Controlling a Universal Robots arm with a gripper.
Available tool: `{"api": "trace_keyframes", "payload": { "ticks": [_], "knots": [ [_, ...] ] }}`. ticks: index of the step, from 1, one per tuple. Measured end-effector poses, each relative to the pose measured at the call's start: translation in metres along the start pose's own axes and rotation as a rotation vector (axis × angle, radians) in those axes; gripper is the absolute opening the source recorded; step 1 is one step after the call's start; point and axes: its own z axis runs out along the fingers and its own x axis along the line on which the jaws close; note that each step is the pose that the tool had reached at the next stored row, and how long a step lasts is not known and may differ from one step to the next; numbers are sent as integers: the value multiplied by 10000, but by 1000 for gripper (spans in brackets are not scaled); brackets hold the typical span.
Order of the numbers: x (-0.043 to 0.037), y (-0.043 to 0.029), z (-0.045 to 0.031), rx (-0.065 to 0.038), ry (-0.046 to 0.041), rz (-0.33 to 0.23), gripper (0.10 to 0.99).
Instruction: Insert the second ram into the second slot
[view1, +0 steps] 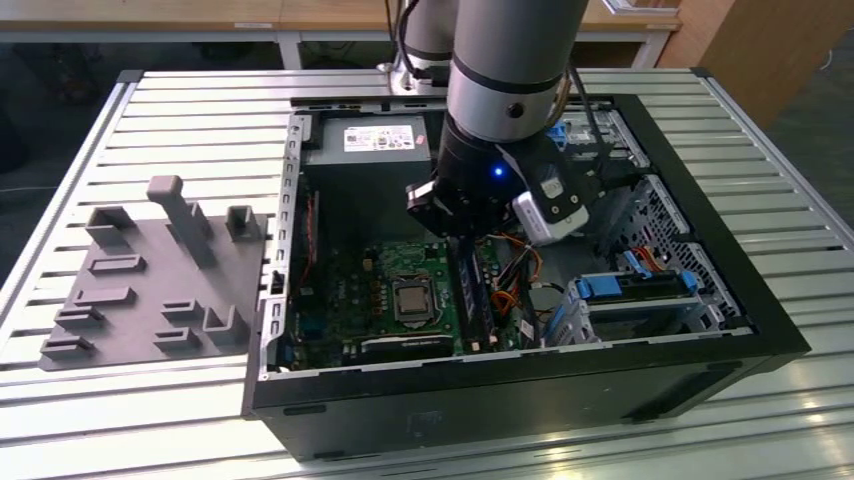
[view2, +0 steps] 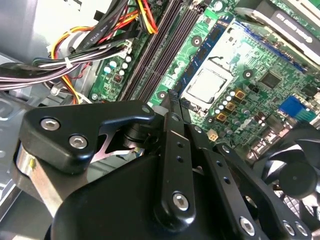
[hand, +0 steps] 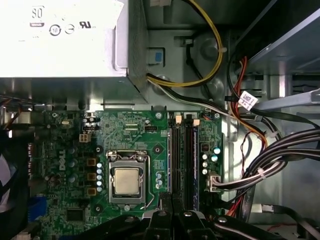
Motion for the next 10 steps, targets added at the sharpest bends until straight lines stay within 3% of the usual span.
{"api": "trace_keyframes", "payload": {
  "ticks": [10],
  "knots": [
    [-24, -7, 130, 1, 27, -9, 118]
  ]
}}
